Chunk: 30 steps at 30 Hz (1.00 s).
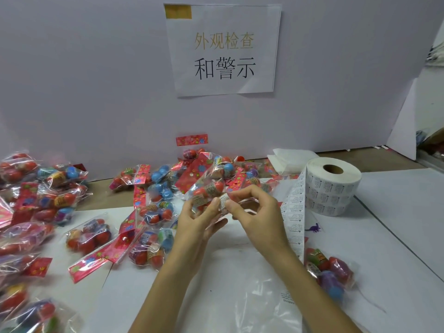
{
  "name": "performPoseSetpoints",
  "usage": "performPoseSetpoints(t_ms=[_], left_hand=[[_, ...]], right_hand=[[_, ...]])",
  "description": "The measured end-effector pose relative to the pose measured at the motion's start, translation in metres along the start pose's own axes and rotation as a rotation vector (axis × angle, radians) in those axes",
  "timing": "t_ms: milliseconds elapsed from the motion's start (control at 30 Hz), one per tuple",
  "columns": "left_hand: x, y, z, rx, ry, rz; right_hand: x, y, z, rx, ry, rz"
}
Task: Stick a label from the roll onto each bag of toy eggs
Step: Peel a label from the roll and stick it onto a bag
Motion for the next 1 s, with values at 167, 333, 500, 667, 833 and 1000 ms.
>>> performPoseSetpoints(t_ms=[167, 333, 500, 667, 833, 1000], left_hand=[[0.005, -0.001, -0.003, 0.044, 0.076, -0.006], [-0.009, 0.001, -0.006, 0.060, -0.081, -0.133], [0.009, 0.002, 0.000, 0.048, 0.029, -0.124], [0.004, -0.001, 0.001, 0.082, -0.011, -0.186], [0.003, 0.001, 0.002, 0.059, -0.047, -0.261], [0.005, 0.006, 0.000, 0.016, -0.040, -0.103]], right_hand=[[0.012, -0.037, -0.012, 0.445, 0.244, -0.404], [-0.028, -0.031, -0.021, 0.476, -0.117, -0.486], [-0.023, -0.034, -0.019, 0.472, -0.083, -0.334], [0.009, -0.012, -0.004, 0.167, 0.143, -0.339], [0.000, 0.012, 0.003, -0.159, -0.034, -0.004], [-0.006, 0.008, 0.002, -0.089, -0.085, -0.051]])
Point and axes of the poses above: each hand's wrist, its own z-axis towards the middle knuckle, its own x-axis out of the back of the hand, y = z × x, the point moved 8 cm from there along z, towards the middle knuckle, and after that the axes turned 4 degrees about -z, right-handed, at the moved point
